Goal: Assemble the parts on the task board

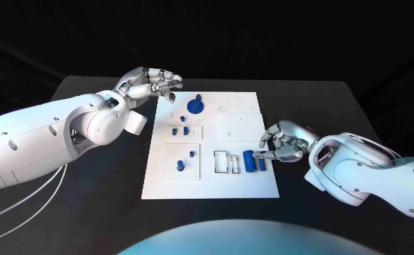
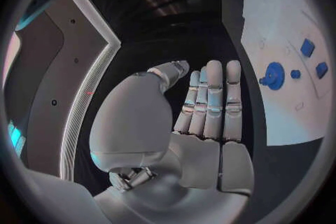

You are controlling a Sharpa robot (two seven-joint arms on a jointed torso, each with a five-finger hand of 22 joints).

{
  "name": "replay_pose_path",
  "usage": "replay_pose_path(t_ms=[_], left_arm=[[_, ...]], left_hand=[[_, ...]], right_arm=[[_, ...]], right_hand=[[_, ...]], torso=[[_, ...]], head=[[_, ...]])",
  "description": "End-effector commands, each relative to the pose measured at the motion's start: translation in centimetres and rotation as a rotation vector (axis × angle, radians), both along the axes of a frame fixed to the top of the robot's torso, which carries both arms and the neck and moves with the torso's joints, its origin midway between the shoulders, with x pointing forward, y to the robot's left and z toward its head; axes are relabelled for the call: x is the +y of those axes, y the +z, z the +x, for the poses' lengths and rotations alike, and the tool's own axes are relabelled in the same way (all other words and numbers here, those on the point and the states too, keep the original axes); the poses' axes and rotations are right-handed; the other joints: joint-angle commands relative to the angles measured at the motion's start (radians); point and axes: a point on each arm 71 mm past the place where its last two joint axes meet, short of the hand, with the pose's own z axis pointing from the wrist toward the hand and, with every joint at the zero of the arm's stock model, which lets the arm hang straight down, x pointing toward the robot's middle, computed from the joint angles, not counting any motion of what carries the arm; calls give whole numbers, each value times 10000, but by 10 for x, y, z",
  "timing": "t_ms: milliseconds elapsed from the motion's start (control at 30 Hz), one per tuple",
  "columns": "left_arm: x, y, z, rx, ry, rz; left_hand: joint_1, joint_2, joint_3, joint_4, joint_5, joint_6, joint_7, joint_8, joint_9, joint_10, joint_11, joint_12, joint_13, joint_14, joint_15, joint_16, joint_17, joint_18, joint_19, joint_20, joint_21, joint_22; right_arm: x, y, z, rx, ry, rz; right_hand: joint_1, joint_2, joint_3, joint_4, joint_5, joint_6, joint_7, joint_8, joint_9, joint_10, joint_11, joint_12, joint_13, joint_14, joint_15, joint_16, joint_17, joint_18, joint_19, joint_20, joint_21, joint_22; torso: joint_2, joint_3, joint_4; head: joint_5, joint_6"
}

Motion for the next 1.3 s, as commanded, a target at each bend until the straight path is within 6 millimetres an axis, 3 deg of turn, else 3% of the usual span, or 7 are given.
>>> replay_pose_path(t_ms=[33, 1067, 1300], left_arm=[[-1, 1, -1, -68, -43, -148], [1, 2, -3, -49, -54, -146], [1, 2, -3, -38, -57, -140]], left_hand=[[23, 97, -51, 15, -3, -66, -14, 41, 14, -61, -1, 39, -9, -13, 19, -45, -15, 177, 39, 4, -65, -12], [15, 92, -61, 19, 3, -67, -15, 53, 16, -62, -2, 50, -11, -15, 20, -46, -15, 176, 43, 6, -83, -12], [15, 92, -61, 19, 3, -67, -15, 53, 16, -62, -2, 50, -11, -15, 20, -46, -15, 176, 43, 6, -83, -12]], right_arm=[[3, -6, -1, -97, 60, -759], [33, -40, -5, 375, 701, -1691], [36, -43, -6, 510, 443, -1551]], right_hand=[[-111, 30, -48, 1, -41, 81, 2, 68, 10, 84, -2, 128, 117, 898, -90, 51, 1914, -155, 933, -68, 72, 2550], [-119, 47, -114, 0, -57, 146, -19, 67, 20, 291, -20, 530, 481, 937, -102, 123, 2116, -180, 978, -78, 187, 2583], [59, 230, 7, -11, 329, 503, -130, 175, 99, 401, -111, 779, 723, 956, -168, 161, 2226, -216, 1045, -127, 353, 2630]], torso=[[6, -2, 6], [11, -8, 3], [5, -1, 11]], head=[[21, -21], [142, -131], [140, -127]])
